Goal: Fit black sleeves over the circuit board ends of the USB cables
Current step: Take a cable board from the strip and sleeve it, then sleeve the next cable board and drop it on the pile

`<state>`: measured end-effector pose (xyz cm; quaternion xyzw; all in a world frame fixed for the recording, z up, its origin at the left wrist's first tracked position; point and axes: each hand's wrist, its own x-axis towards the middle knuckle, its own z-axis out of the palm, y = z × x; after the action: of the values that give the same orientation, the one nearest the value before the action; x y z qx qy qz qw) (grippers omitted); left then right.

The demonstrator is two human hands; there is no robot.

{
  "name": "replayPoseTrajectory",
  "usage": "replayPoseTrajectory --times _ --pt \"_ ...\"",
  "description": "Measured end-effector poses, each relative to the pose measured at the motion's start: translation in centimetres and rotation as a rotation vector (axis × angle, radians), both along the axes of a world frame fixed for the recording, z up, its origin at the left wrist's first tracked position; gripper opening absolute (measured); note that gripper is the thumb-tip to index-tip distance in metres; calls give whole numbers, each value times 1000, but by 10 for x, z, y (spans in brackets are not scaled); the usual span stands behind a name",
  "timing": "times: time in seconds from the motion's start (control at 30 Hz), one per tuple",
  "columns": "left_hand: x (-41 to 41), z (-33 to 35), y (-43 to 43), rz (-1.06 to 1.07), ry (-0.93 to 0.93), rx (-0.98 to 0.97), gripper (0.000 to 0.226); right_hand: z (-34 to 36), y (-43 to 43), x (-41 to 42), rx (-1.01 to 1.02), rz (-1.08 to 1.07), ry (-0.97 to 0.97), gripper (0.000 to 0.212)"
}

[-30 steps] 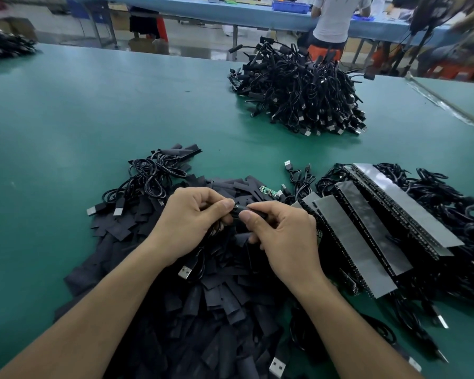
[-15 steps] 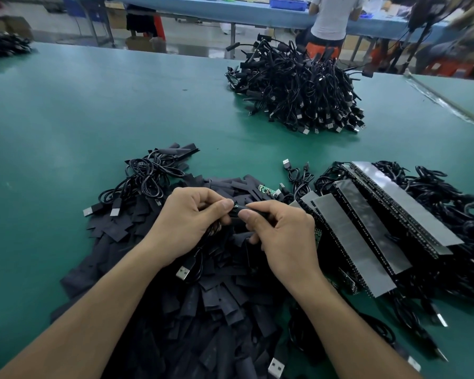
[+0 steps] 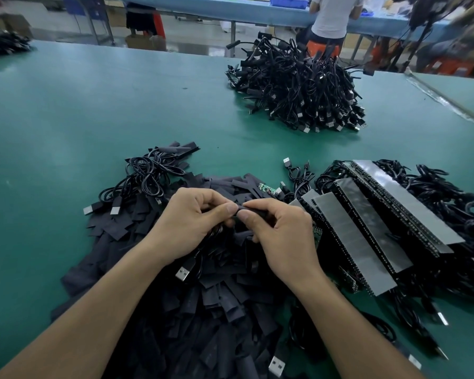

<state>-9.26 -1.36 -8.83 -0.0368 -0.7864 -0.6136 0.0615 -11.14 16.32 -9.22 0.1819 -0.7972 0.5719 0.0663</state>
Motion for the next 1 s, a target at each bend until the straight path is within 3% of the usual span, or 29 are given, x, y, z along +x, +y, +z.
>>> replayPoseTrajectory --times 0.07,0.2,0.4,1.0 --pt "1 1 0 -14 -7 50 3 0 0 0 -11 -13 -14 16" --pt "1 0 0 17 -8 53 5 1 0 -1 -101 -50 -45 33" --pt "0 0 3 109 -16 43 4 5 0 1 -349 -92 -145 20" --pt "2 5 4 120 -59 59 6 2 -1 1 -330 -31 -138 24"
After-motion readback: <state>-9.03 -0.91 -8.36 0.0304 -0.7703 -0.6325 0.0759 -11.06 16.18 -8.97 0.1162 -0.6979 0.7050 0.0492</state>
